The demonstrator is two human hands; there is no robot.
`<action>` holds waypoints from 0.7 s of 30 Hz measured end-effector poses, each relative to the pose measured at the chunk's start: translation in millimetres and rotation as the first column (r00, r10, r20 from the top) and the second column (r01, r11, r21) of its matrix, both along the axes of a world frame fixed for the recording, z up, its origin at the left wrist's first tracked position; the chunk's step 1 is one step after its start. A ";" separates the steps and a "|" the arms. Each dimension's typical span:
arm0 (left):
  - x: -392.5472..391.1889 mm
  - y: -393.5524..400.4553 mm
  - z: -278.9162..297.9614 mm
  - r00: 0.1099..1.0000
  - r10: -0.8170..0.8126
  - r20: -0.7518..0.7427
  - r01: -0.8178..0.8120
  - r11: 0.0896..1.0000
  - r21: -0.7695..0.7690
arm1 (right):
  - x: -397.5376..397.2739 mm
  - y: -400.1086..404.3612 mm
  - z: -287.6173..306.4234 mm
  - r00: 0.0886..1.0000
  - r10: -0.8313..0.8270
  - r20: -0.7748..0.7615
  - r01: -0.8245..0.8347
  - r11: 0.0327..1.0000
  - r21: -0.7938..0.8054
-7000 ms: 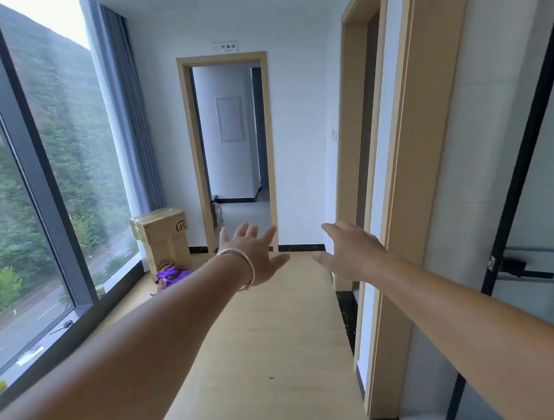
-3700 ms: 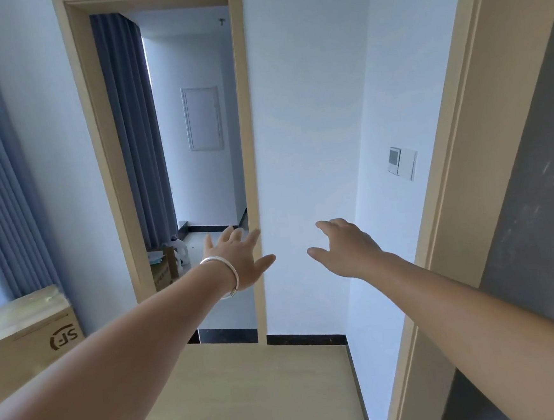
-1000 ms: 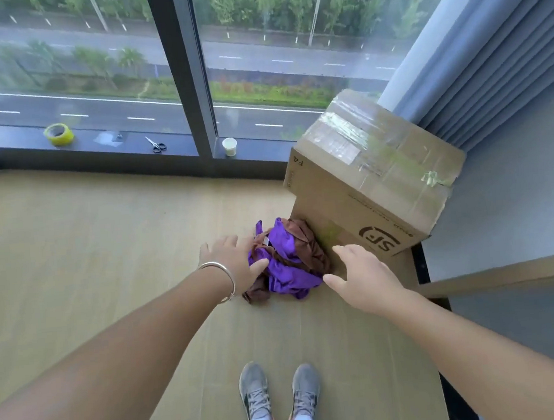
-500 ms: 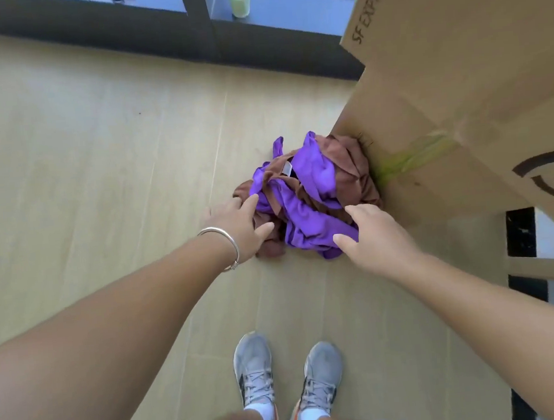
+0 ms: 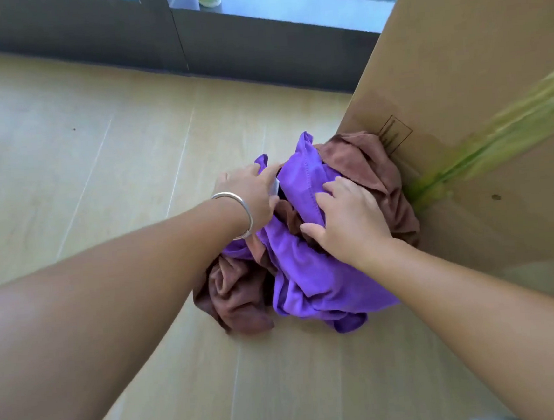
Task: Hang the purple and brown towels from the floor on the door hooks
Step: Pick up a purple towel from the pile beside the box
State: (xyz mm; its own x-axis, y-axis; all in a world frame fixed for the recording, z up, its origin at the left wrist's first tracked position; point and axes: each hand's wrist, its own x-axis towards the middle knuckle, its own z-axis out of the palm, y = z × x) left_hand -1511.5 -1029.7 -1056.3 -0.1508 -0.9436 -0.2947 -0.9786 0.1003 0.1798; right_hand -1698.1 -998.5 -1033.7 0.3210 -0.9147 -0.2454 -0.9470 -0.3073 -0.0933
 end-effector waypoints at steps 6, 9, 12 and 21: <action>-1.7 1.7 10.1 0.997 -0.060 0.046 0.061 0.998 -0.020 | -3.9 5.1 23.8 0.979 -0.002 0.202 0.035 0.987 -0.158; 1.6 4.1 61.3 0.999 -0.048 0.022 0.049 0.998 -0.035 | -5.9 4.2 84.7 0.960 0.014 0.279 0.018 0.994 -0.112; 7.6 5.2 142.0 0.999 -0.046 -0.009 0.046 0.998 -0.043 | -1.5 0.7 168.1 0.935 -0.001 0.354 -0.004 1.000 0.012; 46.7 29.4 388.7 0.996 -0.082 -0.042 0.086 0.990 0.110 | 23.2 5.3 409.2 0.943 0.057 0.328 -0.109 0.984 0.144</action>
